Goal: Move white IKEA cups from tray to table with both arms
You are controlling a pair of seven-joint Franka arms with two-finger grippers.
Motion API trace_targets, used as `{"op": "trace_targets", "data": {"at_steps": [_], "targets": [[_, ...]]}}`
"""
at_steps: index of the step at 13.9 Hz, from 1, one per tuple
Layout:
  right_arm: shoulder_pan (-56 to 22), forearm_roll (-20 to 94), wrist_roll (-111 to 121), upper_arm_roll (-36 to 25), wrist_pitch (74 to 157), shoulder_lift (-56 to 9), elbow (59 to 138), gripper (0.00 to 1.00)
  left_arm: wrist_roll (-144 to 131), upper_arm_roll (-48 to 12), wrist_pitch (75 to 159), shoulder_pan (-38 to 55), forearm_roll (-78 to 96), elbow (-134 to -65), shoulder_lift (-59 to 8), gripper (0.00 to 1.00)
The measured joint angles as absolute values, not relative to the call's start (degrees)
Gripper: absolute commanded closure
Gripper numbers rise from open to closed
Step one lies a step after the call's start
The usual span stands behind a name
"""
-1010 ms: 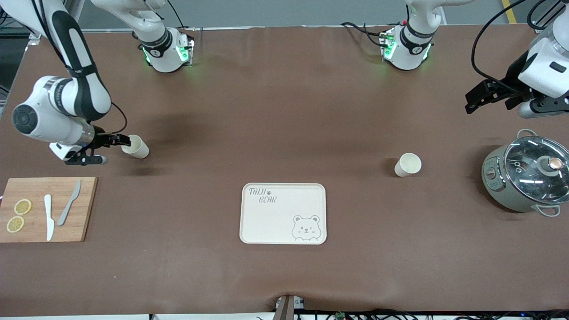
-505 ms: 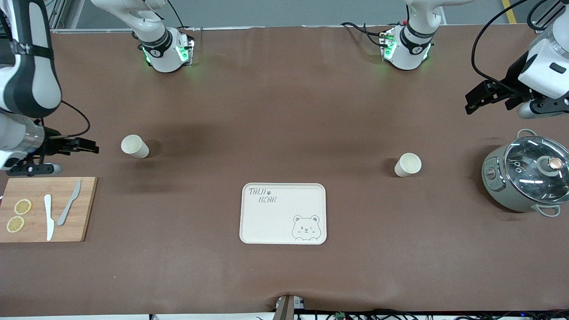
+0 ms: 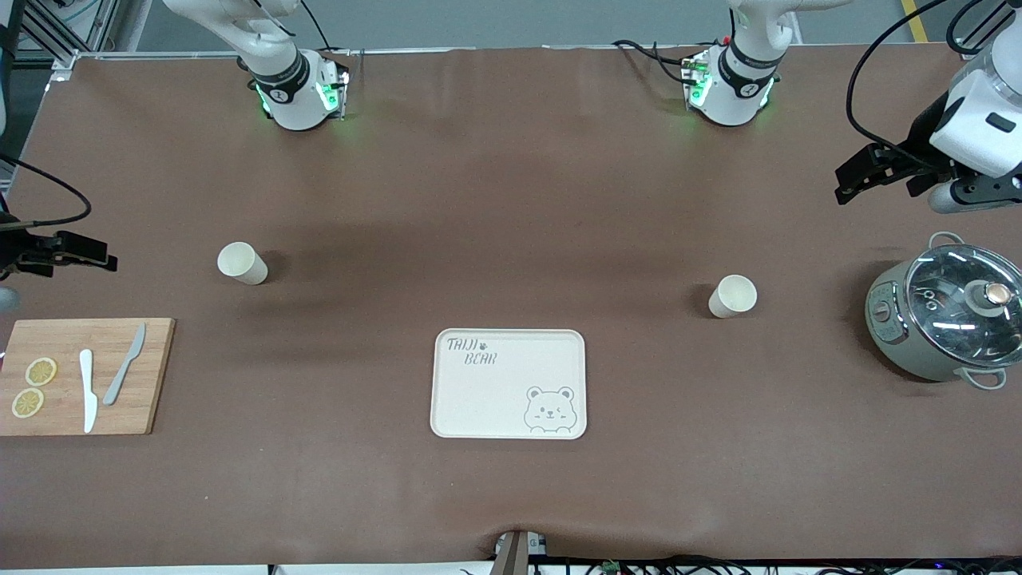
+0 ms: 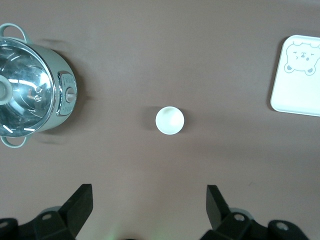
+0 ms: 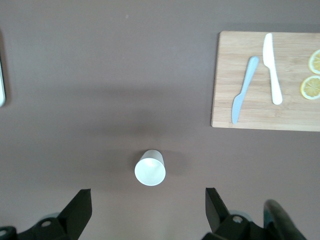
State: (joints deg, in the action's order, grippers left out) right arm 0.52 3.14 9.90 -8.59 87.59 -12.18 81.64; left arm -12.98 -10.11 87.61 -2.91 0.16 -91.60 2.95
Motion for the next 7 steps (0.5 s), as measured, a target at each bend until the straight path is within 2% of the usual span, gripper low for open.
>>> {"op": "trace_targets", "data": {"at_steps": [4, 7], "targets": [[0.32, 3.21, 5.93, -8.22, 80.34, -8.00, 80.40, 0.00, -12.98, -10.13, 87.45, -2.89, 0.16, -91.56, 2.97, 0.00], [0.43, 3.21, 5.82, -8.33, 78.26, -3.66, 82.02, 0.00, -12.98, -10.13, 87.39, -2.89, 0.16, -91.54, 2.98, 0.00]]}}
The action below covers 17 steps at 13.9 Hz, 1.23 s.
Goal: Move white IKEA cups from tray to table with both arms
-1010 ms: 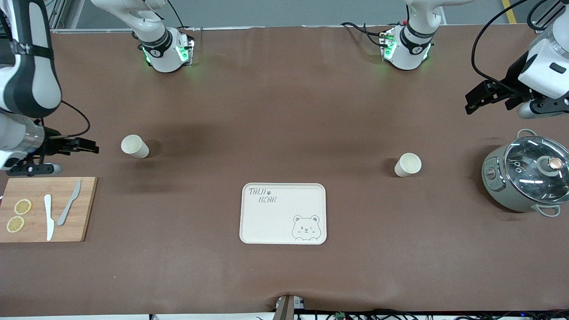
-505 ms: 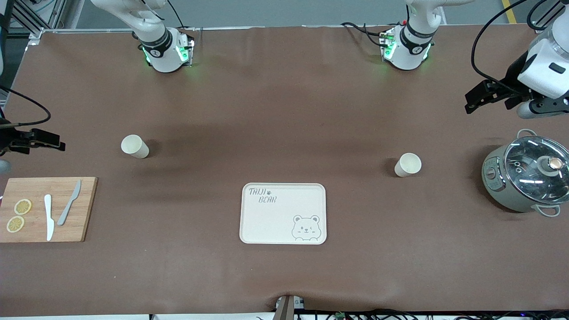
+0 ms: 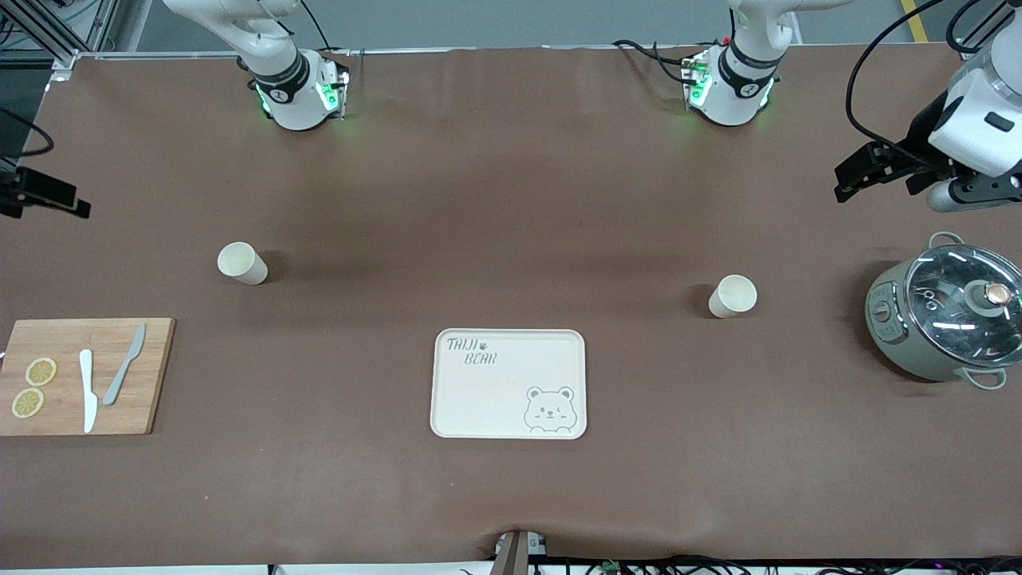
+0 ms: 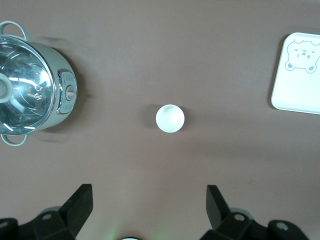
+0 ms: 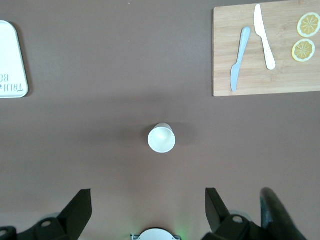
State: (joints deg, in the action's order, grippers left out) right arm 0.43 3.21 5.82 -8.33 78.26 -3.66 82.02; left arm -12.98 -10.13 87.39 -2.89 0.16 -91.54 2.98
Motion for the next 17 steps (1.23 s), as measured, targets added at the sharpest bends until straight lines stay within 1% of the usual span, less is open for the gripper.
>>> {"op": "trace_targets", "data": {"at_steps": [3, 5, 8, 9, 12, 17], "targets": [[0.46, 3.20, 5.81, -8.39, 79.41, 0.86, 86.97, 0.00, -12.98, -10.13, 86.38, -2.89, 0.16, -91.54, 2.98, 0.00], [0.48, 2.92, 5.82, -7.41, 80.02, 1.97, 88.30, 0.00, -12.98, -10.13, 86.09, -2.89, 0.16, -91.53, 2.98, 0.00], [0.66, -0.33, 4.47, -2.37, 80.64, 2.10, 88.18, 0.00, -12.98, -10.17, 86.07, -2.87, 0.16, -91.30, 3.00, 0.00], [1.21, -0.43, 4.05, -1.60, 80.80, 2.10, 88.02, 0.00, -12.98, -10.17, 86.06, -2.87, 0.16, -91.19, 3.00, 0.00], [3.00, -0.23, 4.10, -1.42, 80.81, 2.10, 87.87, 0.00, -12.15, -10.15, 86.00, -2.88, 0.16, -90.95, 3.11, 0.00], [3.16, 0.10, 4.10, -1.28, 80.81, 2.10, 87.87, 0.00, -10.97, -9.81, 85.99, -4.14, 0.16, -90.71, 4.13, 0.00]]}}
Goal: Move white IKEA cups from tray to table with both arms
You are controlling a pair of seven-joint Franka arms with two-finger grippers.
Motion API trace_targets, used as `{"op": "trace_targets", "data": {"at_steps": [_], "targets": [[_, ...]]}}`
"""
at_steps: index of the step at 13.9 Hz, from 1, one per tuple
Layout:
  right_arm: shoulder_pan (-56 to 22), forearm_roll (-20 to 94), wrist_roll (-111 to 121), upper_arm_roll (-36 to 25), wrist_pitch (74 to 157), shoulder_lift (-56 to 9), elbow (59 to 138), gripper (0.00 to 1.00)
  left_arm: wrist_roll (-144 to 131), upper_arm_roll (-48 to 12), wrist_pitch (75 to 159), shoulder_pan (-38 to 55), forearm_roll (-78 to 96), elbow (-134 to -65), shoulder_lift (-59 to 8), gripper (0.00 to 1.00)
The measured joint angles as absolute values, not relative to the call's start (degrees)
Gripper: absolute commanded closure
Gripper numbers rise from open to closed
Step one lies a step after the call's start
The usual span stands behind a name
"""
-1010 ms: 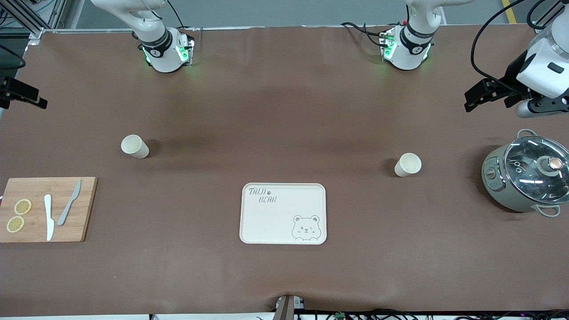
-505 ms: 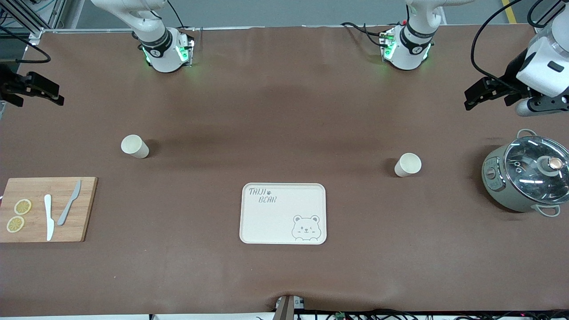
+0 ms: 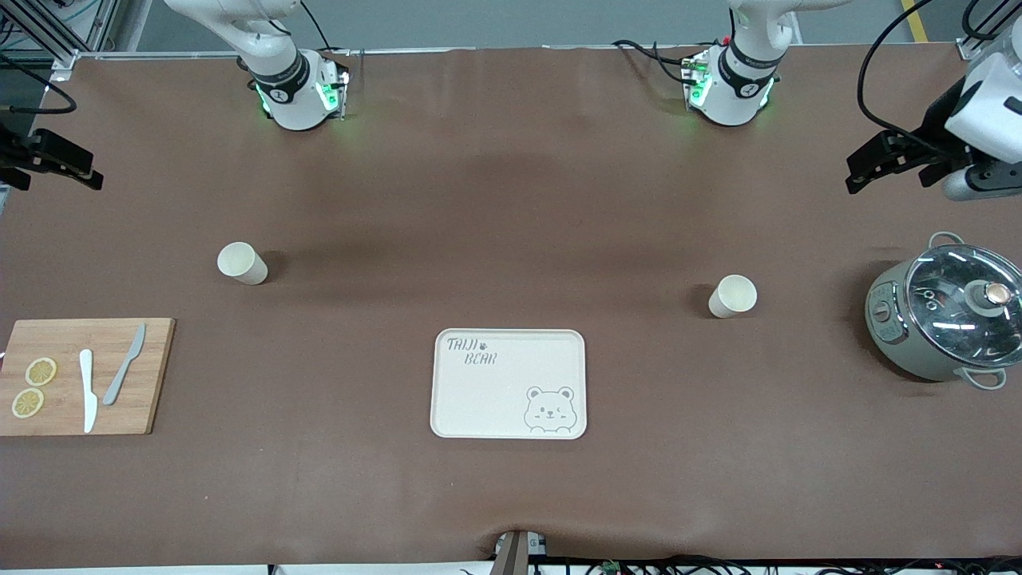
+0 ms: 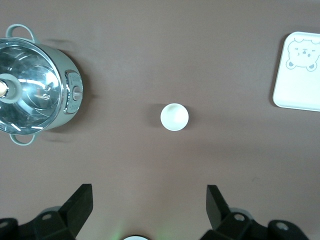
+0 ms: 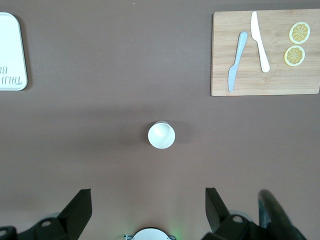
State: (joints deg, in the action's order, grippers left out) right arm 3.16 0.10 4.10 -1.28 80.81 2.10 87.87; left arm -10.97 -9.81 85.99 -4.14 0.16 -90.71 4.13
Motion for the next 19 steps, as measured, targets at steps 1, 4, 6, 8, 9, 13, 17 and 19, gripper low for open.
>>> {"op": "trace_targets", "data": {"at_steps": [1, 4, 6, 8, 9, 13, 17, 19], "targets": [[3.20, 0.66, 4.10, -1.31, 80.81, 2.10, 87.87, 0.00, -10.94, -9.79, 85.99, -4.37, 0.16, -90.67, 4.38, 0.00], [3.36, 1.53, 4.10, -1.41, 80.80, 2.10, 87.87, 0.00, -10.94, -9.79, 85.99, -4.46, 0.16, -90.50, 4.47, 0.00], [3.55, 1.54, 4.10, -1.43, 80.74, 2.10, 87.87, 0.00, -10.94, -9.79, 85.99, -4.46, 0.16, -90.17, 4.47, 0.00], [3.61, 1.54, 4.10, -1.43, 80.53, 2.10, 87.88, 0.00, -10.94, -9.79, 85.99, -4.46, 0.16, -89.92, 4.47, 0.00], [3.63, 1.54, 4.10, -1.43, 80.28, 2.10, 87.89, 0.00, -10.94, -9.79, 85.99, -4.46, 0.16, -89.85, 4.47, 0.00], [3.68, 1.54, 4.10, -1.43, 79.90, 2.10, 87.90, 0.00, -10.94, -9.79, 85.99, -4.46, 0.16, -89.82, 4.42, 0.00], [3.73, 1.54, 4.10, -1.45, 79.44, 2.10, 87.96, 0.00, -10.94, -9.79, 85.99, -4.46, 0.16, -89.77, 4.42, 0.00], [3.76, 1.54, 4.10, -1.46, 79.33, 2.10, 88.00, 0.00, -10.95, -9.78, 85.99, -4.46, 0.16, -89.77, 4.42, 0.00]]}}
